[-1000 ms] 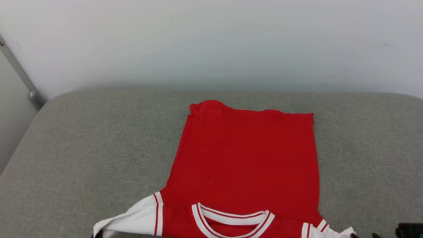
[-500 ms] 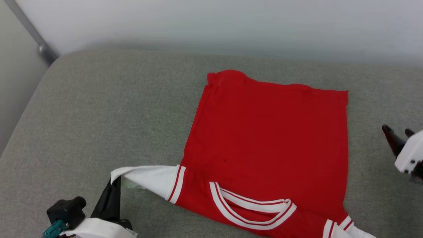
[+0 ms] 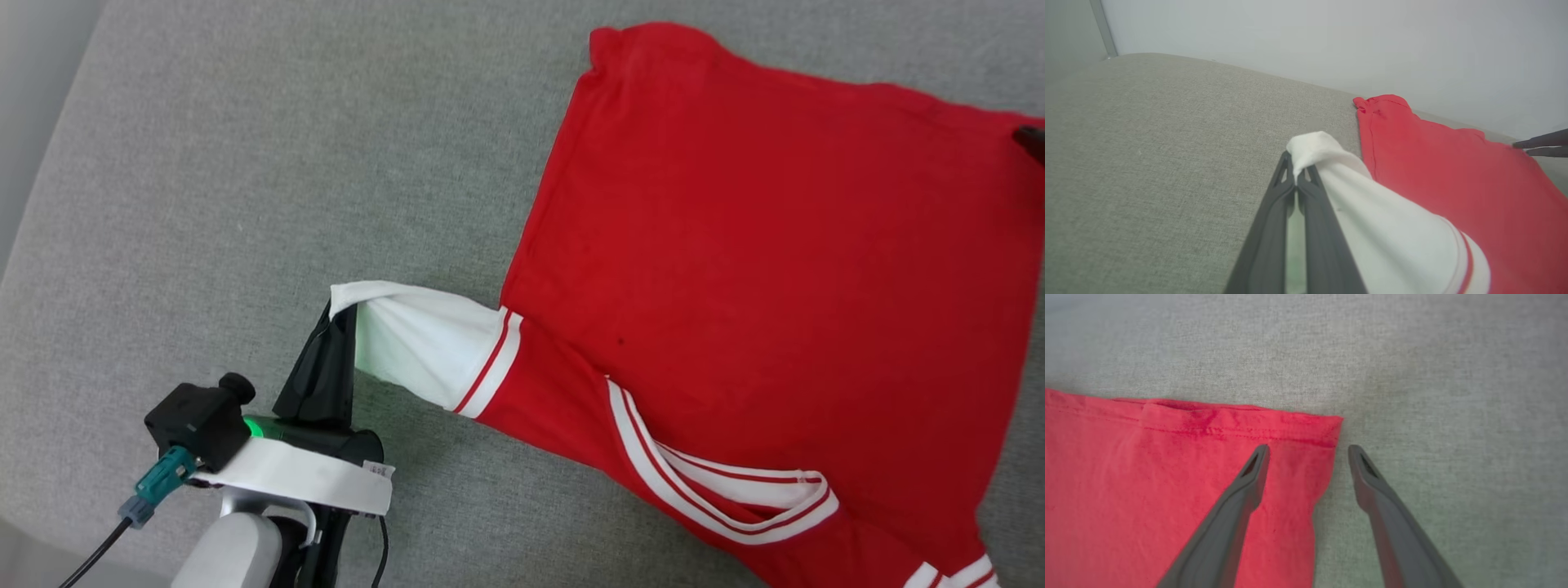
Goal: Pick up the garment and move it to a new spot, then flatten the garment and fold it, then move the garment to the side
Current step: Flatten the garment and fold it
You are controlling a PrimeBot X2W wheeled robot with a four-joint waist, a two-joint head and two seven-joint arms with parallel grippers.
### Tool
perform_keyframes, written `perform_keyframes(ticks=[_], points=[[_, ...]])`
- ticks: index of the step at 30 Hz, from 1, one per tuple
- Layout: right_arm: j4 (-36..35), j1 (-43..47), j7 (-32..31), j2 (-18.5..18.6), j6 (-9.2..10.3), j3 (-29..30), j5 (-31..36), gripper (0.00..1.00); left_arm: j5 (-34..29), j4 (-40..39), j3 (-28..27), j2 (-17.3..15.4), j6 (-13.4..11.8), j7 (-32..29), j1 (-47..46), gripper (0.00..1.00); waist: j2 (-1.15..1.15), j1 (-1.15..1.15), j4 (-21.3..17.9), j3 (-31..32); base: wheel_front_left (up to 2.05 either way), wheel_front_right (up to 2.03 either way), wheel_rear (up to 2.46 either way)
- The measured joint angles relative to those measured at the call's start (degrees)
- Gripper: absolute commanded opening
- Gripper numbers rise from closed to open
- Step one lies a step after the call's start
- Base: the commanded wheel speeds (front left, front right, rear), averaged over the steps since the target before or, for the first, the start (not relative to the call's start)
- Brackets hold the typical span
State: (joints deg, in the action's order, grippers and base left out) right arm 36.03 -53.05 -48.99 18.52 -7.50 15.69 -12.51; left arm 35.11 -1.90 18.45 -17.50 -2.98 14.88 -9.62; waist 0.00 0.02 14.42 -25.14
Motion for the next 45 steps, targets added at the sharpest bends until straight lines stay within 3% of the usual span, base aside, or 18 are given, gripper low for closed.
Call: perform_keyframes(ticks=[8, 9, 10, 11, 21, 28, 33, 38, 41, 45], points=[[2.5, -3.4, -4.8, -0.8, -0.03, 2.1, 2.7, 1.0, -1.6, 1.0, -0.6, 1.8, 1.9, 0.0, -1.6, 0.0, 0.0, -0.01, 1.5, -4.3, 0.0, 0.0, 0.0], [2.7, -3.5, -5.1, -0.7, -0.03, 2.3, 2.9, 0.72, -1.7, 1.2, -0.7, 2.0, 2.0, 0.0, -1.7, 0.0, 0.0, -0.01, 1.6, -4.3, 0.0, 0.0, 0.0], [2.9, -3.7, -5.3, -0.8, -0.02, 2.5, 3.0, 0.28, -1.9, 1.5, -0.9, 2.1, 2.2, 0.0, -1.7, 0.0, 0.0, -0.01, 1.7, -4.1, 0.0, 0.0, 0.0], [3.1, -3.7, -5.5, -0.9, -0.02, 2.6, 3.1, 0.0, -2.2, 1.8, -1.1, 2.3, 2.5, 0.0, -1.7, 0.0, 0.0, -0.01, 1.7, -3.9, 0.0, 0.0, 0.0], [2.5, 0.0, -2.5, 0.1, 0.0, -3.1, 2.5, 0.0, -2.7, 5.9, -2.4, 3.1, 2.9, 0.2, 0.9, 0.0, 0.0, -0.01, 1.0, 2.2, 0.0, 0.0, 0.0], [-3.2, 8.3, -1.4, 4.9, -0.01, -10.9, -2.2, 0.0, -1.6, 8.1, -3.7, 1.6, 0.4, -1.9, 6.8, 0.0, 0.0, -0.02, -1.4, 11.1, 0.0, 0.0, 0.0], [-8.4, 20.4, -2.0, 8.5, -0.01, -13.1, -6.9, 0.0, -0.7, 8.0, -4.4, 0.4, -1.3, -3.8, 11.1, 0.0, 0.0, -0.03, -4.4, 17.7, 0.0, 0.0, 0.0], [-14.1, 37.2, -2.7, 9.9, -0.01, -10.6, -11.0, 0.0, -0.4, 6.4, -4.9, -0.2, -3.4, -5.4, 14.6, 0.0, 0.0, -0.05, -8.3, 23.4, 0.0, 0.0, 0.0], [-17.4, 46.9, -2.6, 9.3, -0.01, -8.1, -12.3, 0.0, -0.1, 5.5, -5.0, -0.6, -3.8, -6.2, 15.4, 0.0, 0.0, -0.05, -11.1, 25.3, 0.0, 0.0, 0.0], [-20.9, 57.4, -2.5, 5.3, 0.0, -5.4, -13.4, 0.0, 0.0, 5.0, -5.3, -1.4, -4.5, -7.1, 16.4, 0.0, 0.0, -0.05, -14.1, 27.0, 0.0, 0.0, 0.0]])
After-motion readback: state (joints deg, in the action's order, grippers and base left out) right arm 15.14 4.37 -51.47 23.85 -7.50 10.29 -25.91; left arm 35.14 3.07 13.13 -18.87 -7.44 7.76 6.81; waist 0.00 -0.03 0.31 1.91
